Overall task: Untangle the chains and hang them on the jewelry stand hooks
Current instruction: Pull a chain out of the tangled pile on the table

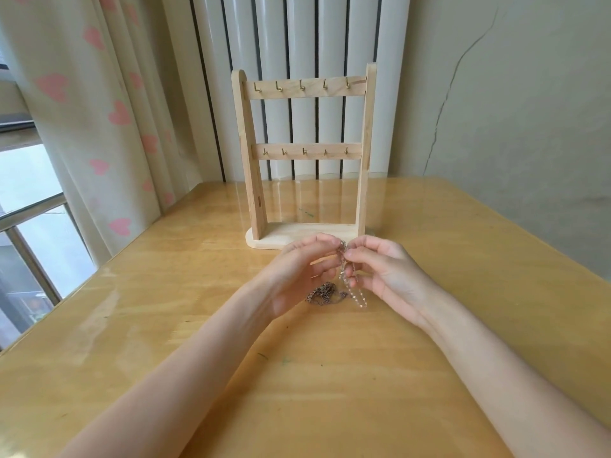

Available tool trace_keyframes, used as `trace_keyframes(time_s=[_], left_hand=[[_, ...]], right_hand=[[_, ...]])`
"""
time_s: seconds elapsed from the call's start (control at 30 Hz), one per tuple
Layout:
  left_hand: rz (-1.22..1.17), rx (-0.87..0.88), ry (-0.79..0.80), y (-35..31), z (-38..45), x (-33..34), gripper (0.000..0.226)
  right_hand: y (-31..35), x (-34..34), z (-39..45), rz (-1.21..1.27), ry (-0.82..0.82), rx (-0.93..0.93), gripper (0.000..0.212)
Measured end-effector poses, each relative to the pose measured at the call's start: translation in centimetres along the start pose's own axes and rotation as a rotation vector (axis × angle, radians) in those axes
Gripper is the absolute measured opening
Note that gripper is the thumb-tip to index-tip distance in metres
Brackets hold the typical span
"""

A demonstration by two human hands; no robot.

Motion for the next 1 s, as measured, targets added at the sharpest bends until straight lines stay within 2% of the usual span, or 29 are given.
trace_keyframes(time_s=[0.1,0.17,0.23,0.33,0.53,0.6,0.67,0.77,0.87,1.0], left_hand=[[-0.147,-0.037,0.038,0.1,0.1,0.8,0.009],[-0.17,-0.03,0.042,-0.2,0.1,1.0,0.014],[-0.032,0.023,0.003,-0.4,0.2,0.8,0.02],[0.38,0.119,-0.096,-0.6,0.3,0.4,0.017],[0.612,0.218,-0.293,-1.9,0.3,0.0,0.017],[0.517,0.2,-0.347,-2.0,0.2,-0.6,0.015],[0.32,0.095,-0.343,-1.3,0.5,-1.5,0.017],[-0.023,-0.031,-0.271,-0.4,0.6,-2.3,0.017],[-0.068,-0.034,-0.203,-0.5,0.4,-1.6,0.017],[-0.075,0.003,-0.106,-0.9,0.5,-0.3,0.021]], right_hand=[[-0.3,0.1,0.2,0.112,-0.003,0.012,0.017],[-0.5,0.3,0.3,0.213,-0.024,0.021,0.019],[-0.6,0.2,0.3,0.288,-0.06,0.029,0.021],[-0.5,-0.1,0.3,0.235,-0.096,-0.001,0.021],[0.1,-0.7,0.3,0.263,-0.131,-0.084,0.016],[0.2,-0.5,0.3,0.313,-0.104,-0.085,0.016],[0.2,-0.4,0.3,0.342,-0.071,-0.061,0.019],[-0.3,-0.8,0.3,0.148,-0.112,-0.033,0.019],[-0.6,-1.2,0.2,-0.022,-0.214,-0.026,0.006],[-0.5,-2.6,-0.1,0.165,-0.401,-0.059,0.005]])
Point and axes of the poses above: each hand's wrist, its own z-axis towards the middle knuckle, its own x-axis out of the palm, y = z × x, the point moved 5 cm from there along z, towards the middle knuckle, and after that the axes turned 13 degrees about z, right-handed, at the moved point
